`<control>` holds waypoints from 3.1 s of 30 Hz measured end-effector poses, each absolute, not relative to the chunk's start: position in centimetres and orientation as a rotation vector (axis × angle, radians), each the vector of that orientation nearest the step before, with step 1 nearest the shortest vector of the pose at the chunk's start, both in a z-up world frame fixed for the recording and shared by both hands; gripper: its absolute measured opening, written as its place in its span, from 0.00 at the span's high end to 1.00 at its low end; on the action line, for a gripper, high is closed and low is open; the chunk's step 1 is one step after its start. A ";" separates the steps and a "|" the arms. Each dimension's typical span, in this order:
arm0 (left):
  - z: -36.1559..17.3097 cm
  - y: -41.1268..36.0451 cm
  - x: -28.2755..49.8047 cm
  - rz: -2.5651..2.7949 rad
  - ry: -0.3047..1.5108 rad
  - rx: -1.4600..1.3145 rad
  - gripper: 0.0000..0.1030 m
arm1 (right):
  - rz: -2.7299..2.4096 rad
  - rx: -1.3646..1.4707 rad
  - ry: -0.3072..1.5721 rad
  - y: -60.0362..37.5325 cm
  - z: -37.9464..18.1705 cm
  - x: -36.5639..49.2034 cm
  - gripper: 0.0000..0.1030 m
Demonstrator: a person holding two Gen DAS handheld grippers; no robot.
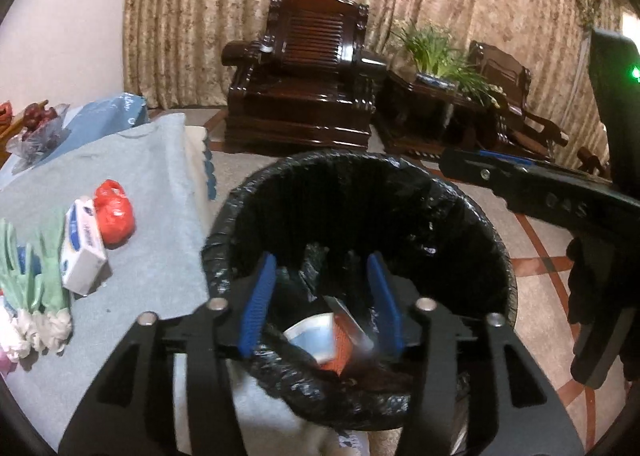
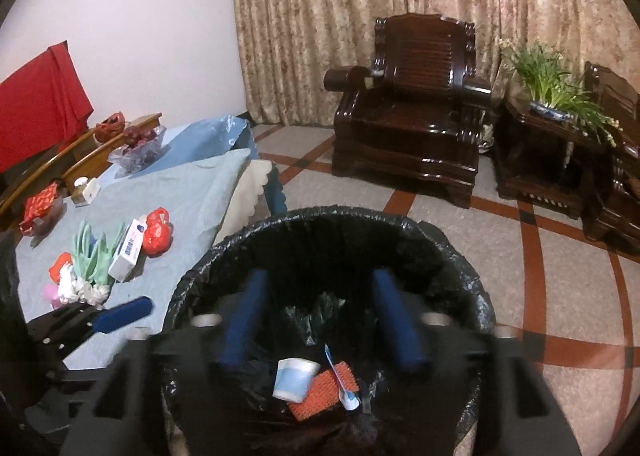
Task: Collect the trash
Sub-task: 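Carry the cup and tube over the trash bin and open both tools, then return to the table and grasp the white cloth glove with the left tool, then grasp a green rubber glove with the right tool while the left tool holds the white glove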
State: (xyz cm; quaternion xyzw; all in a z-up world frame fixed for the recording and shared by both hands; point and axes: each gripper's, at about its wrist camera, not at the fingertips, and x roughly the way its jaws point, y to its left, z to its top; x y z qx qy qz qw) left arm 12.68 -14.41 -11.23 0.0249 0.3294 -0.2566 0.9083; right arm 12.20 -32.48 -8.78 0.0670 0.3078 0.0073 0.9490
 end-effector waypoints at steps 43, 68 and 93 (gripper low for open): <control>-13.3 13.2 13.9 0.137 0.677 -0.115 0.41 | 0.388 0.039 0.631 -9.1 -12.3 18.1 0.06; -12.3 14.5 13.0 0.093 0.638 -0.145 0.82 | 0.520 0.033 0.748 -2.3 -15.3 20.1 0.59; -12.3 15.8 12.2 0.087 0.635 -0.167 0.82 | 0.537 -0.010 0.839 1.1 -16.9 23.3 0.82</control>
